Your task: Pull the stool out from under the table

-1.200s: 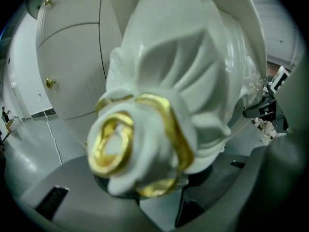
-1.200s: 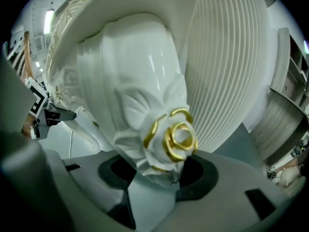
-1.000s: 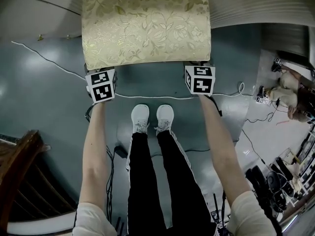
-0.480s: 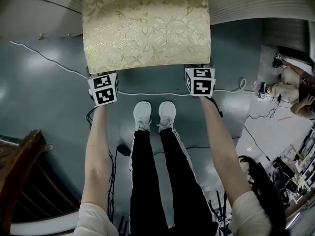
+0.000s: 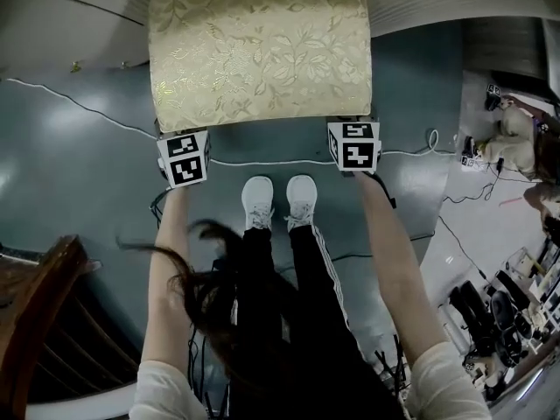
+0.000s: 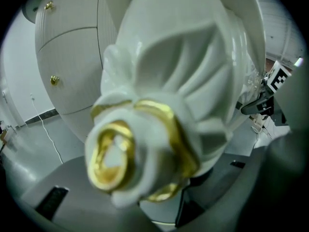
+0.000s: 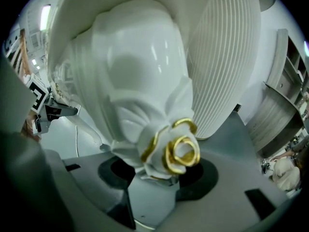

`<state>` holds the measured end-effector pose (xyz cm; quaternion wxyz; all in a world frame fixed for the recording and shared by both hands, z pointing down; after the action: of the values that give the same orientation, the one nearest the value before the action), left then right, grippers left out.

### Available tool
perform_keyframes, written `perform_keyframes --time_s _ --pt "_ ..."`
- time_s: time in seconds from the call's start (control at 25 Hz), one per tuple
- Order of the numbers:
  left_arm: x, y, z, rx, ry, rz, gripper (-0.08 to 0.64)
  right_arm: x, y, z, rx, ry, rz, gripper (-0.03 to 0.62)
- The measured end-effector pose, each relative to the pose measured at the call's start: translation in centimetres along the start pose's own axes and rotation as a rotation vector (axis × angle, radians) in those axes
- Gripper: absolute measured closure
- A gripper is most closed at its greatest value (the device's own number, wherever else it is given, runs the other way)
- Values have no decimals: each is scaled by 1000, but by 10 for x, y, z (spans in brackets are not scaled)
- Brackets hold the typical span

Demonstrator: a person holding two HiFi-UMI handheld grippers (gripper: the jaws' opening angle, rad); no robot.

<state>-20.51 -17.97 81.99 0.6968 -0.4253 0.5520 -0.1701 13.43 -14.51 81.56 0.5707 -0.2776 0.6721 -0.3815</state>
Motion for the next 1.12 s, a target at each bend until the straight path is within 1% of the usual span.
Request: perform_keyframes --time_s 0.08,0.24,0.52,0.8,1.12 --pt "0 -4 1 -3 -3 8 340 0 -2 1 -2 11 -2 370" --pt "-5 -10 8 12 17 28 339 3 -10 9 5 61 3 368" --pt "-6 -7 12 38 49 41 340 12 -14 15 17 91 15 370" --pt "-9 -7 13 32 33 12 339 7 -15 13 21 92 -21 370" --pt "-10 -9 13 22 35 -1 339 7 -14 13 16 93 -40 369"
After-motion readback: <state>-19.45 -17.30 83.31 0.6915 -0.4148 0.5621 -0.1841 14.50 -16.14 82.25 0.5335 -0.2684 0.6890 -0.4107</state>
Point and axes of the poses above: the fingertips, and each gripper's own axes: y backward along the fingers, z to its right, x out of its top, the point moved 6 cm from there along y, backward along the fingers, and after that the axes turned 3 degrees about -x, right-handed, at the moved point
